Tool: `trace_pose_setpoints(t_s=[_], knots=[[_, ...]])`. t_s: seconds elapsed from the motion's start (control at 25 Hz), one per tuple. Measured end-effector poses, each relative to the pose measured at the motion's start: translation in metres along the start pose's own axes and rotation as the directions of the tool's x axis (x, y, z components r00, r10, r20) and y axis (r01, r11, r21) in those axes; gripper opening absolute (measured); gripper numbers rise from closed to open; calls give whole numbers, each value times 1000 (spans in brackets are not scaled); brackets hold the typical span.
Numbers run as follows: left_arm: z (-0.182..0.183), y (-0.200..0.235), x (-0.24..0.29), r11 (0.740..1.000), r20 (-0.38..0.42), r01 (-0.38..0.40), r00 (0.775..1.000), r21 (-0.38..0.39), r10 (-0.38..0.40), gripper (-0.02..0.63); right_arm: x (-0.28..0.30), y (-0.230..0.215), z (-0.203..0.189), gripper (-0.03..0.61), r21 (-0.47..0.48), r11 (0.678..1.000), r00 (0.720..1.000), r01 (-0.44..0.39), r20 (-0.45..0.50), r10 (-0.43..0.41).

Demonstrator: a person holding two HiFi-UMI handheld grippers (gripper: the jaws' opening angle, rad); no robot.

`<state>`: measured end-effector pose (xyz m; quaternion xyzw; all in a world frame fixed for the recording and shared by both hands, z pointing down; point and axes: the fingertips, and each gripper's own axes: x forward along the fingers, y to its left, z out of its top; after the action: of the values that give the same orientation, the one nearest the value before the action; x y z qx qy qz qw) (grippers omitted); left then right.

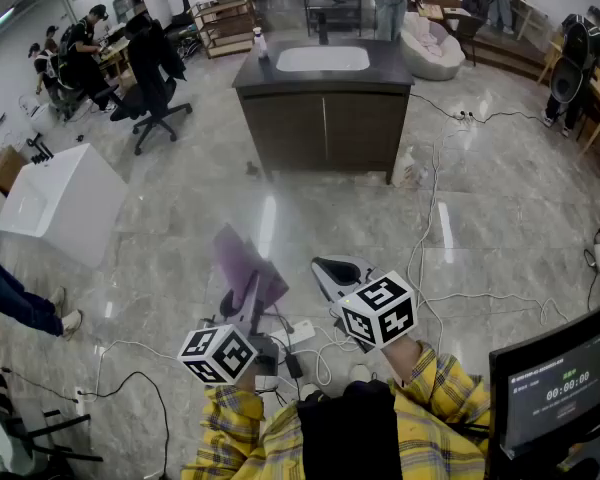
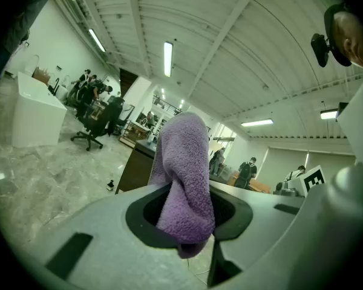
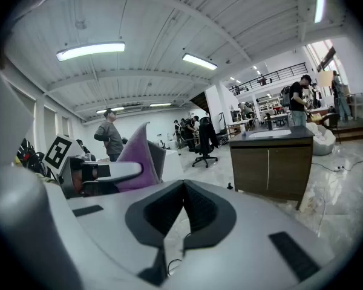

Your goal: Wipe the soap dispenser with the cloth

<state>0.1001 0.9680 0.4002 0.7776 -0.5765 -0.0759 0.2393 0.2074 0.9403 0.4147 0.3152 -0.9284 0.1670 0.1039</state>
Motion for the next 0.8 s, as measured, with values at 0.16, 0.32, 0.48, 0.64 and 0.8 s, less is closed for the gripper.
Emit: trace_pose_setpoints(t_s=[0.16,0.32,0.48,0.64,0.8], knots=[[-1,-1,2,1000,3,-5,1000,-3,5,81,0,-4,-1,5,-2,1000,1000,-3,-6,3],[0,-2,9,1000,1,-8,1000,0,8,81,0,-10,3,5,19,1000,1000,-12,3,12],[-8,-12,13,1000,-12,-10,1000,-3,9,81,-11,-17,-1,5,47,999,1000,-14,1,14],[-11,-28,34,1000,-18,11,1000,16,-11,81,-20,-37,4,5,41,999,1000,0,11,0],[-14,-59,61,998,-41,40,998,44,-38,81,-39,-60,14,5,40,999,1000,9,22,-10]])
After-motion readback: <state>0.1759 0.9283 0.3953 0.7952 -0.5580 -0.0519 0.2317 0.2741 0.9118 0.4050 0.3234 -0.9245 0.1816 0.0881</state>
